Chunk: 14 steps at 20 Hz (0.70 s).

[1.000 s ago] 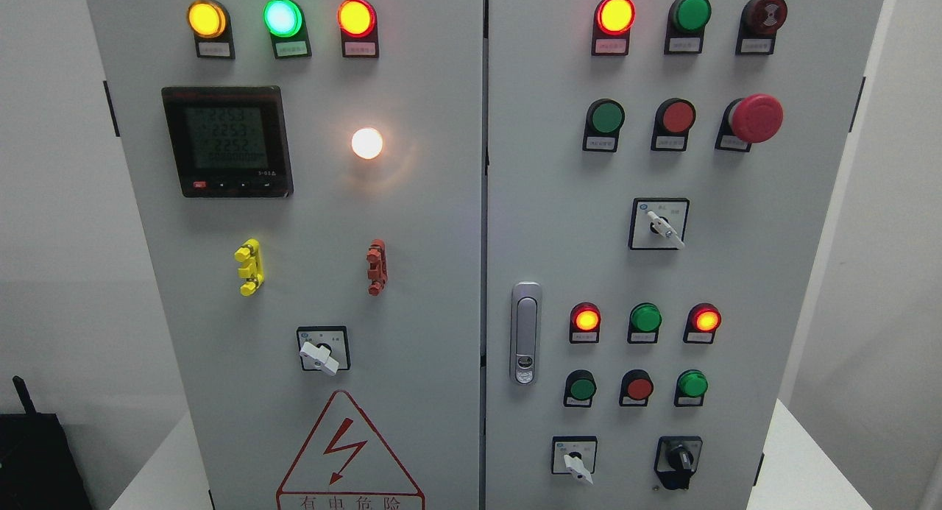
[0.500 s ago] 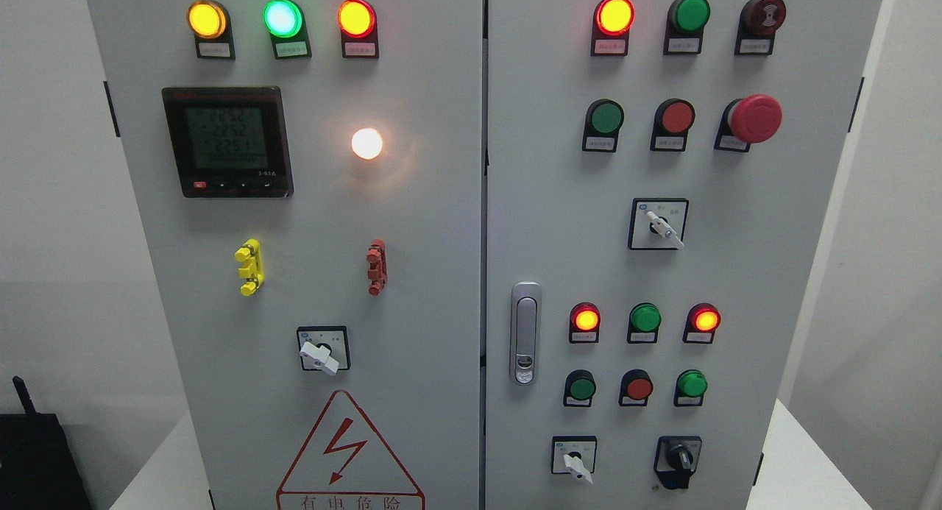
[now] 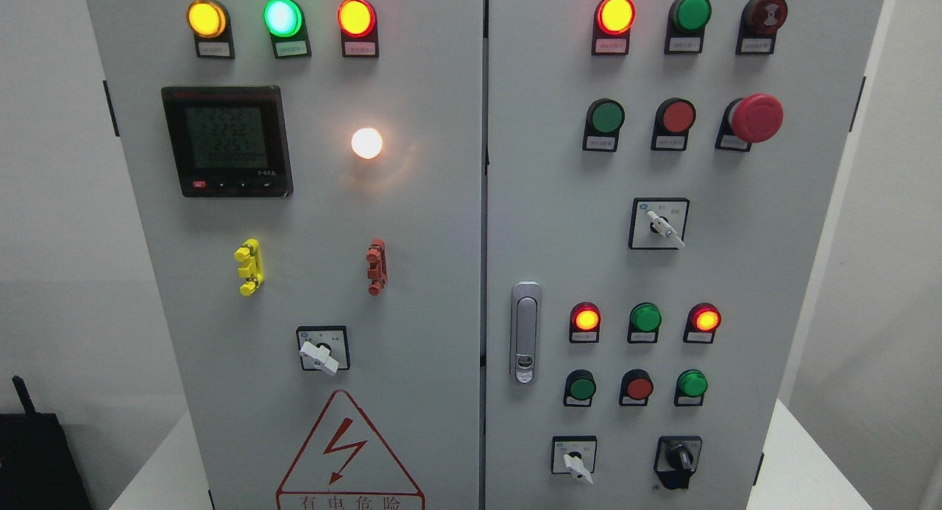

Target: Trip black knob to open circuit

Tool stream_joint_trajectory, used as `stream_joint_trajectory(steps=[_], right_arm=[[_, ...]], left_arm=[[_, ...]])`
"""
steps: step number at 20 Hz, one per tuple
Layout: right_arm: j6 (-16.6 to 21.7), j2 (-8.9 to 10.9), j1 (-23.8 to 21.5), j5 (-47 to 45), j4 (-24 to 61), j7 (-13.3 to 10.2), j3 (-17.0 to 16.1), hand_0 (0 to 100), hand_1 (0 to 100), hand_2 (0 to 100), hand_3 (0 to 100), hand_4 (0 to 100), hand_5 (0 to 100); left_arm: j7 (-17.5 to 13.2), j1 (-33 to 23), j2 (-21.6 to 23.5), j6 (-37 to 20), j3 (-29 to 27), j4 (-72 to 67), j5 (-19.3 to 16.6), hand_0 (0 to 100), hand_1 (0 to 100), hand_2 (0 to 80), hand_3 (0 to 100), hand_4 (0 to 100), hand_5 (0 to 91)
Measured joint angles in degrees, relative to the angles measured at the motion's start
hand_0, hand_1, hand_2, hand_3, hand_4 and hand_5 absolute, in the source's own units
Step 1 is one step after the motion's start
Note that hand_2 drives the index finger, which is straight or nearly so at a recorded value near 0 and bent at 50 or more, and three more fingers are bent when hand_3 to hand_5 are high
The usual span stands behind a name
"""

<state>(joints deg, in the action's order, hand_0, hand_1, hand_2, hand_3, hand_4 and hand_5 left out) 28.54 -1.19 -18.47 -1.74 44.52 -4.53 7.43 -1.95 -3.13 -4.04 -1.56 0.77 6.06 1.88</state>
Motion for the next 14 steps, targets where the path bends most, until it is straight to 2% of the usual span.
stream_joint_trajectory(steps=[3, 6, 11, 14], right_arm=[[1.4, 1.13, -0.1, -4.2, 4.4, -1.7, 2.4, 0, 3, 0, 82, 66, 57], [1.5, 3.43, -0.2, -9.6, 10.5, -3.9, 5.3, 0, 2, 0, 88, 71, 65], [1.4, 3.8, -0.7, -11.8, 17.9, -5.4, 5.7, 0, 2, 0, 99, 80, 76], [1.4, 4.2, -0.8, -12.8, 21.3, -7.0, 5.7, 0, 2, 0, 100, 83, 79]], left_arm=[[0.0, 0.0, 0.0, 0.0, 0.0, 0.0, 0.0, 12, 39, 0.0, 0, 0, 0.0], [0.0, 0.0, 0.0, 0.0, 0.0, 0.0, 0.0, 12, 39, 0.0, 0, 0, 0.0], [0.0, 0.0, 0.0, 0.0, 0.0, 0.0, 0.0, 12, 39, 0.0, 0, 0, 0.0], [0.0, 0.0, 0.0, 0.0, 0.0, 0.0, 0.0, 12, 39, 0.0, 0, 0, 0.0]])
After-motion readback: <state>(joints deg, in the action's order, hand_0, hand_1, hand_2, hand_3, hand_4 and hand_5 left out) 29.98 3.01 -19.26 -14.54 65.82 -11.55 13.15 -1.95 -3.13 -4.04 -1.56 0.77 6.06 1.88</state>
